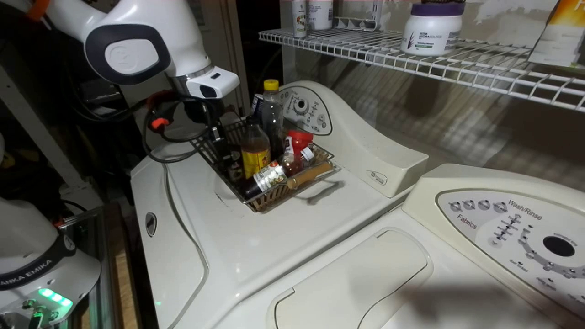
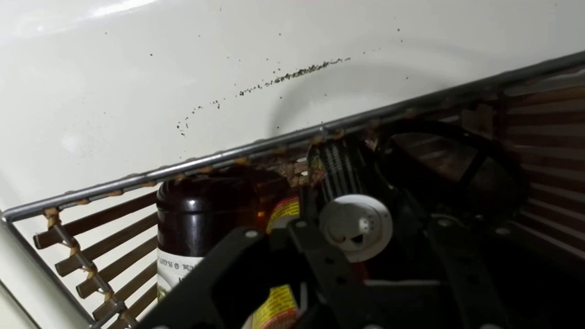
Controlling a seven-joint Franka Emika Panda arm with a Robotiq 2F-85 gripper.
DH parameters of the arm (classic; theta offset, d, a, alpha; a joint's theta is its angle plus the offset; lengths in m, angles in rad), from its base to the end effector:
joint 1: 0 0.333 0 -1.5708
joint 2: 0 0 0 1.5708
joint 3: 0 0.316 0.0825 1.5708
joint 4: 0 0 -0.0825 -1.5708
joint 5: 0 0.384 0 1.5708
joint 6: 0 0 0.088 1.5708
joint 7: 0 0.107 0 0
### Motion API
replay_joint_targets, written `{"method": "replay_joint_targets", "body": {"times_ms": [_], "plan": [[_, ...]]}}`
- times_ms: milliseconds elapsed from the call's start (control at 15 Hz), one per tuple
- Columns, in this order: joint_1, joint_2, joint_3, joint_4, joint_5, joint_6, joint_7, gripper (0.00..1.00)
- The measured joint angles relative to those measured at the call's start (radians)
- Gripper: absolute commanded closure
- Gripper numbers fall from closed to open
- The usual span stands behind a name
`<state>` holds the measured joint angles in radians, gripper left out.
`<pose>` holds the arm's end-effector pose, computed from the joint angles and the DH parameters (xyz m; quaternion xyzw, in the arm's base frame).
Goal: Remove the object from the basket and place it on the rack
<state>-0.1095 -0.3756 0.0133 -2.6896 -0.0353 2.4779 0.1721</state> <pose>0.4018 -0.0389 0.3669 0.9892 -0.1207 0.0823 0.0113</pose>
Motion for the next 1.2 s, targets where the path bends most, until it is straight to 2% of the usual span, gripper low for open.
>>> {"method": "replay_joint_targets", "body": {"times_ms": [333, 400, 467, 733, 800, 867, 933, 1200], "plan": [[-0.002, 0.002, 0.000, 0.000, 0.000, 0.007, 0.008, 0.81], [-0.002, 0.002, 0.000, 0.000, 0.000, 0.007, 0.010, 0.31], [-0.002, 0.002, 0.000, 0.000, 0.000, 0.007, 0.012, 0.30], [-0.009, 0.004, -0.003, 0.000, 0.000, 0.017, 0.025, 0.03], [-0.009, 0.007, -0.005, 0.001, 0.000, 0.028, 0.029, 0.32], [-0.010, 0.011, -0.006, 0.001, 0.000, 0.037, 0.032, 0.40], [-0.010, 0.015, -0.007, 0.001, 0.000, 0.046, 0.034, 0.41], [-0.010, 0.032, -0.011, 0.001, 0.001, 0.085, 0.041, 0.70]]}}
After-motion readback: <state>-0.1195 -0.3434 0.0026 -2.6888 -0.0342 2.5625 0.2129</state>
